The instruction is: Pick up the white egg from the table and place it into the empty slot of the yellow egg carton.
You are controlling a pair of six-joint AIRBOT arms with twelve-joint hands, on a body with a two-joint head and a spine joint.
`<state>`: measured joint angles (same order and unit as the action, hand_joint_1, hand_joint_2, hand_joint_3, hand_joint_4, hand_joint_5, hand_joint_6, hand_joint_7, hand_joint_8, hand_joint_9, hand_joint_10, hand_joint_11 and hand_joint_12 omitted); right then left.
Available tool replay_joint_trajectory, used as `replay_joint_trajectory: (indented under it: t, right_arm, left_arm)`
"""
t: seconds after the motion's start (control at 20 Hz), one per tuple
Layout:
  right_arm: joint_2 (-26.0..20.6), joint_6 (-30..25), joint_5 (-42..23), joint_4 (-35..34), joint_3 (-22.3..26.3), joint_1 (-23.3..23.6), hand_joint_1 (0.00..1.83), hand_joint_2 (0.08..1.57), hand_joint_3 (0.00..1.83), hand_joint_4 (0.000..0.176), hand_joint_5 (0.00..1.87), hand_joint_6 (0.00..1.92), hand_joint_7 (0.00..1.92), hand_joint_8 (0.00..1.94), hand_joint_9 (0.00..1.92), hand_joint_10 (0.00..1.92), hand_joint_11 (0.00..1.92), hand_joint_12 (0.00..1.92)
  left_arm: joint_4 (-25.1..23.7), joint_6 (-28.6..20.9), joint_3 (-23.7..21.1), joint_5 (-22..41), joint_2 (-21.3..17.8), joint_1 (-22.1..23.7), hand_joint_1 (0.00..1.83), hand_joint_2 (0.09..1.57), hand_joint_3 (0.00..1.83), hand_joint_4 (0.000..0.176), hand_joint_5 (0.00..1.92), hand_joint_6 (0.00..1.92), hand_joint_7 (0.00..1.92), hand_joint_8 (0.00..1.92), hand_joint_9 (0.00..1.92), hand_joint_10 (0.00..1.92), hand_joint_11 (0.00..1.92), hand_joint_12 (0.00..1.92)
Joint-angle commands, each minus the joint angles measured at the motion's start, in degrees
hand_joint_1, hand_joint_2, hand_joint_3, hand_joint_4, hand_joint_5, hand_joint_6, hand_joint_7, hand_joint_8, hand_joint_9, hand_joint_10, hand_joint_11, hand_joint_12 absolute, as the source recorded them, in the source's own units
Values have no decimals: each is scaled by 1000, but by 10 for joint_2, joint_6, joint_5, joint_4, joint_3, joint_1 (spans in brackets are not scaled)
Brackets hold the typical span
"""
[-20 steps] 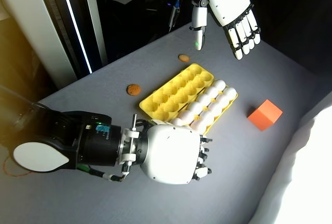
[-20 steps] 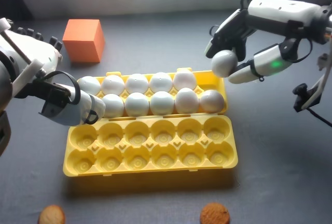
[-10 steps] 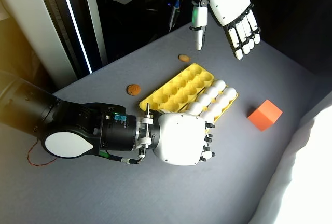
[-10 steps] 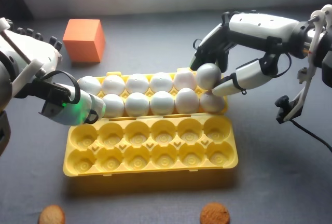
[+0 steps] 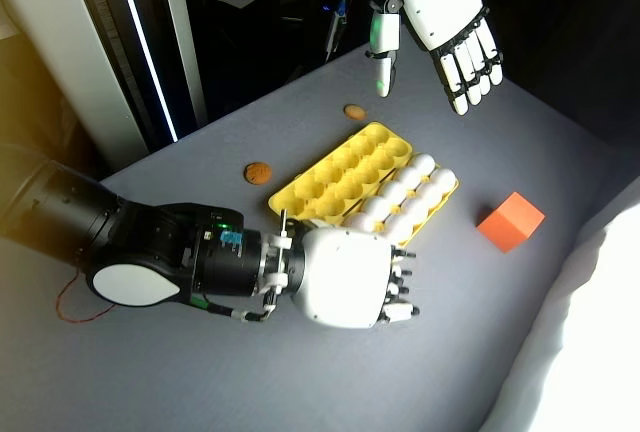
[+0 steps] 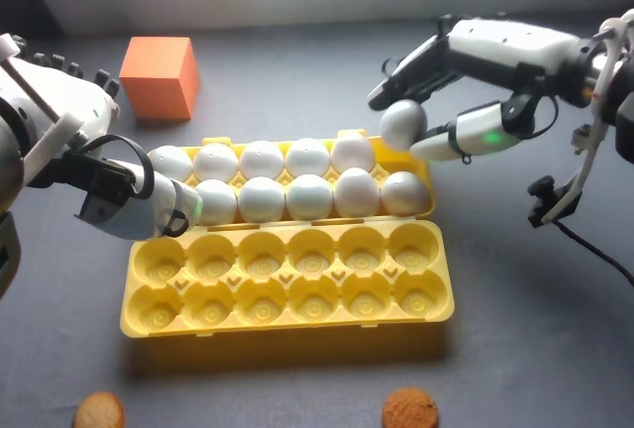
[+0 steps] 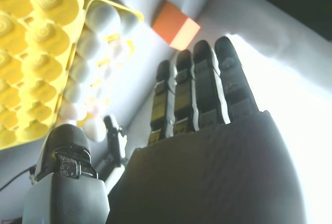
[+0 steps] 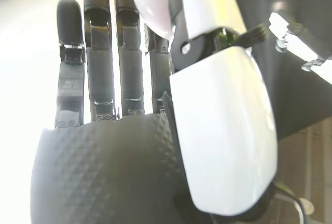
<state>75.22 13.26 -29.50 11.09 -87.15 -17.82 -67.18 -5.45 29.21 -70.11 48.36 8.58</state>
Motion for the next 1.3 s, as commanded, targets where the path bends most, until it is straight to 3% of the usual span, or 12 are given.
replay_joint_trajectory:
  t: [0.0, 0.35, 0.65, 0.85, 1.0, 1.25]
  right_arm:
    - [-5, -4, -65, -11, 1, -1, 1182, 1039, 0, 0, 796, 28, 859, 17, 808, 27, 278, 1148]
    - [-3, -5, -65, -11, 1, -5, 1129, 1024, 0, 0, 793, 10, 843, 0, 771, 4, 231, 1161]
    - [-2, -8, -65, -11, 1, -7, 1023, 1041, 1, 0, 623, 0, 648, 0, 596, 0, 17, 1246]
    - [-4, -11, -65, -10, 1, -3, 1001, 1020, 0, 0, 559, 0, 594, 0, 556, 0, 0, 1253]
    - [-24, -34, -83, 22, 2, 7, 831, 1006, 0, 0, 467, 0, 493, 0, 474, 0, 0, 1149]
    - [-99, -37, -91, 141, 36, 33, 794, 1023, 4, 0, 408, 0, 476, 0, 445, 0, 0, 1111]
  left_arm:
    - [-51, 1, -2, -12, -8, 8, 0, 1105, 0, 0, 198, 3, 185, 5, 154, 3, 58, 160]
    - [-51, 1, -2, -12, -8, 8, 0, 1112, 1, 0, 197, 0, 185, 1, 155, 1, 55, 173]
    - [-51, 1, -2, -12, -8, 8, 0, 1103, 0, 0, 186, 0, 181, 1, 146, 0, 45, 181]
    - [-50, 1, -2, -12, -8, 8, 0, 1109, 0, 0, 194, 5, 187, 4, 150, 3, 40, 188]
    - [-47, 1, -2, -12, -8, 9, 0, 1108, 0, 0, 208, 7, 203, 8, 165, 7, 40, 196]
    - [-48, 3, -2, -12, -8, 9, 0, 1111, 1, 0, 208, 5, 198, 4, 164, 5, 43, 205]
